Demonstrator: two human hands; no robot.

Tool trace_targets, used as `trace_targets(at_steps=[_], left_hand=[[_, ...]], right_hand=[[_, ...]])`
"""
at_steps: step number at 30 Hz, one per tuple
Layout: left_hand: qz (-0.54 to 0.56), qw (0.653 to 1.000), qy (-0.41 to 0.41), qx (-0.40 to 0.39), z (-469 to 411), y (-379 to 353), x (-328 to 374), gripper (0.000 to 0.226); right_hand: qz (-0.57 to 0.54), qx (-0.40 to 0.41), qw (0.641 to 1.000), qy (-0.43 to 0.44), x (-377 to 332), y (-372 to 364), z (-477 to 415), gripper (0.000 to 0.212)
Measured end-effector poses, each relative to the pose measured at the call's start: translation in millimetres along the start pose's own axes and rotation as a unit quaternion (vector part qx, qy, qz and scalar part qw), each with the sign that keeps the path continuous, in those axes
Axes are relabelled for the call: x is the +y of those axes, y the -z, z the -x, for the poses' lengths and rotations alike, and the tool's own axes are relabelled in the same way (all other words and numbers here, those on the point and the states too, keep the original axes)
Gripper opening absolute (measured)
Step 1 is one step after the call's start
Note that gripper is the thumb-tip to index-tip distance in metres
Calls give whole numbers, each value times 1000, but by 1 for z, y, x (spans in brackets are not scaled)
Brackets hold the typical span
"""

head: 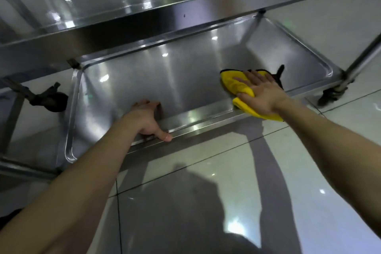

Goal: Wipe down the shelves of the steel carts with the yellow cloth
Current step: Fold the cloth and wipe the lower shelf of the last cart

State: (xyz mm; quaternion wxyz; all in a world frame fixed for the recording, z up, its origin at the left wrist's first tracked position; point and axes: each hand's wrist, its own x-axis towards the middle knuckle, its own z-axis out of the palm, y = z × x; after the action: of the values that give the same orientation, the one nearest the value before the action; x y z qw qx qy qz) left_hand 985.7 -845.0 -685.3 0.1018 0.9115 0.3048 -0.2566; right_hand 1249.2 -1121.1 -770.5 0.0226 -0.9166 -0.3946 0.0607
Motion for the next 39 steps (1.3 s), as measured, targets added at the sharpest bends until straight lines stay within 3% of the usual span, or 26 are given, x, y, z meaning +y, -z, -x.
trace_targets(at_steps=[2,5,8,12,18,23,27,29,31,34,37,39], left_hand=[[-7,1000,-7,0,2,5,14,144],[5,999,-34,14,3,8,54,145],[32,996,-69,34,-10,11,109,152],[-16,997,-73,35,-36,24,164,155],[-35,997,-64,-10,-52,27,165,171],[-49,996,-71,0,-57,25,164,181],[-34,996,-76,13,-64,22,163,175],[-27,996,-77,22,-68,20,161,171],[-32,996,-79,20,-70,20,161,172],[-41,995,-83,23,-71,18,158,175],[-39,995,-89,24,-71,15,154,183],[-36,995,-89,25,-70,14,153,192]], right_hand=[[-4,-10,999,-50,24,1,-1,86],[-13,-13,998,-56,18,-4,-1,89],[-19,-8,999,-40,11,-3,1,89],[-13,-5,1000,-12,11,-3,3,84],[-48,-5,997,66,66,0,-22,79],[-26,16,992,-123,152,17,-84,89],[-41,40,980,-192,105,17,-131,84],[-29,35,991,-129,53,21,-147,84],[-6,28,1000,-7,-3,20,-153,88],[-18,3,992,125,-55,13,-152,82],[-22,-15,987,157,-40,16,-158,79],[-14,4,992,129,-4,24,-159,75]])
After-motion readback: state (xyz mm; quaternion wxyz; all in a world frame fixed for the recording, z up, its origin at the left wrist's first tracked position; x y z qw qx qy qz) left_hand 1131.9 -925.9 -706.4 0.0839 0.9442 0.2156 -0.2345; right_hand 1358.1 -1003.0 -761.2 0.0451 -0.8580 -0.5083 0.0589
